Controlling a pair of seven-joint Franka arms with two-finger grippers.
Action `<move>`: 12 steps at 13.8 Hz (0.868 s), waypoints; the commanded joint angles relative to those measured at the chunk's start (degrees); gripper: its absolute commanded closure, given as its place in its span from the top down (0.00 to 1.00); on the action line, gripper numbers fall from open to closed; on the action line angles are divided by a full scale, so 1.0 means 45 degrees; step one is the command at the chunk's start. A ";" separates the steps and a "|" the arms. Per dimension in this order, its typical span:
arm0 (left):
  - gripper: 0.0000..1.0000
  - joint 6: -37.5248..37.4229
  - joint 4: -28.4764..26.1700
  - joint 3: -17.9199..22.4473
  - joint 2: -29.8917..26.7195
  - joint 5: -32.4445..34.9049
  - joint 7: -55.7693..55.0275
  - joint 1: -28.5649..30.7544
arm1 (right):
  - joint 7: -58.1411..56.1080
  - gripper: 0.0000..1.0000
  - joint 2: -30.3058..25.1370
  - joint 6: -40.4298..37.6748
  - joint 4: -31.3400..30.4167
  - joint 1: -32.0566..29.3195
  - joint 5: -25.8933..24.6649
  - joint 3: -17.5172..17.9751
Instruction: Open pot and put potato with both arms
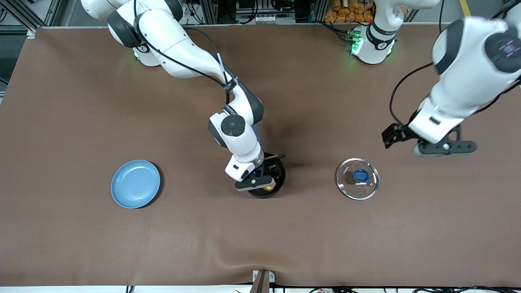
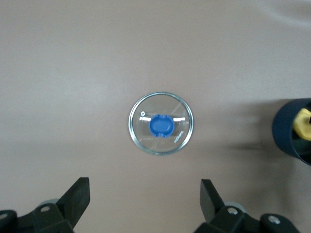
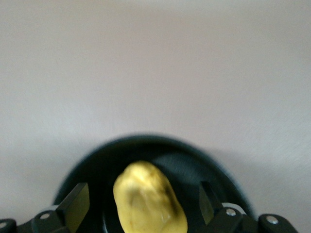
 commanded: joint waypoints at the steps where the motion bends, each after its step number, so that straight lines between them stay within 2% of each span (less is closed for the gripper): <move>1: 1.00 -0.1860 0.2042 0.0050 0.0485 -0.0177 0.0485 0.0149 | 0.0148 1.00 -0.1207 -0.1228 -0.0308 -0.0030 -0.0170 -0.0626; 4: 1.00 -0.2858 0.2456 0.0070 0.0426 -0.0177 0.1439 0.0441 | 0.0031 1.00 -0.2768 -0.3472 -0.0328 -0.0437 -0.0150 -0.1446; 7: 1.00 -0.3056 0.2456 0.0051 0.0271 -0.0216 0.1970 0.0930 | -0.0592 1.00 -0.4058 -0.5371 -0.0367 -0.1724 -0.0150 -0.1468; 10: 1.00 -0.3348 0.2727 0.0089 0.0018 -0.0236 0.1951 0.0989 | -0.2521 1.00 -0.5152 -0.7457 -0.0367 -0.3112 0.0006 -0.1449; 12: 1.00 -0.3349 0.2769 -0.0026 -0.0219 -0.0856 0.1990 0.1687 | -0.3209 1.00 -0.5797 -0.8767 -0.0386 -0.4029 0.0026 -0.1449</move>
